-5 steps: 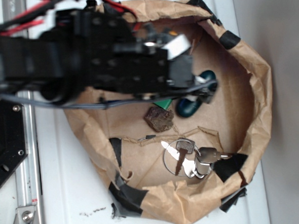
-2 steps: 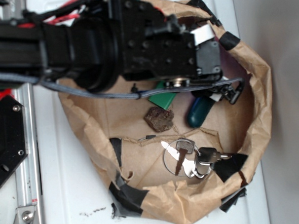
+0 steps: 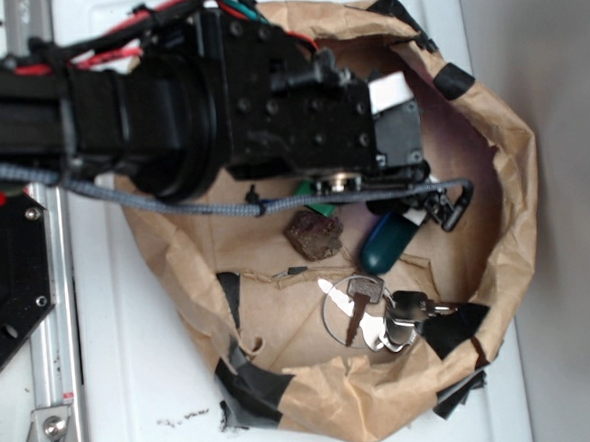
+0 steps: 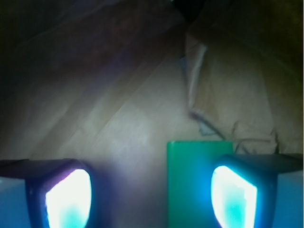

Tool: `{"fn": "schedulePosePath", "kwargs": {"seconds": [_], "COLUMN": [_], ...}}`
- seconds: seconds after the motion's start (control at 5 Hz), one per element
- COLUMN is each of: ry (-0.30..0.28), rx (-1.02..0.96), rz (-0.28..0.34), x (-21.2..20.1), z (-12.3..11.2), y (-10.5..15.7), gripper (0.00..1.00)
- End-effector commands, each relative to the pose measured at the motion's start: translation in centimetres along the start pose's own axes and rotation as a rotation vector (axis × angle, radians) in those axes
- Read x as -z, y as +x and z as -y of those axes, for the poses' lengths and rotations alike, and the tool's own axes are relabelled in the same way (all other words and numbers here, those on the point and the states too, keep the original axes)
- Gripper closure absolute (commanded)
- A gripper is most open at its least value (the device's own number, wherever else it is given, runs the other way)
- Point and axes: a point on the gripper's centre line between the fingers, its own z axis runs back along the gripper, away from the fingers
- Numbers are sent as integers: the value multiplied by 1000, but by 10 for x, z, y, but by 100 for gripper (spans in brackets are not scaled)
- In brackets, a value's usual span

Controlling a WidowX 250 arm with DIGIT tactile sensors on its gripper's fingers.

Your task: Grab the green block.

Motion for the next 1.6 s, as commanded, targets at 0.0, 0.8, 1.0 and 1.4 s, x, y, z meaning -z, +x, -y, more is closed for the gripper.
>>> {"fn": "schedulePosePath", "kwargs": {"seconds": [0.0, 0.8, 1.0, 1.4], "ry": [-13, 59, 66, 69], "rx": [67, -36, -40, 19], "rz": [-31, 34, 18, -7], "x": [-13, -15, -8, 2], "z": [-14, -37, -35, -30], "y": [-33, -3, 4, -7], "gripper": [0, 0, 0, 0]}}
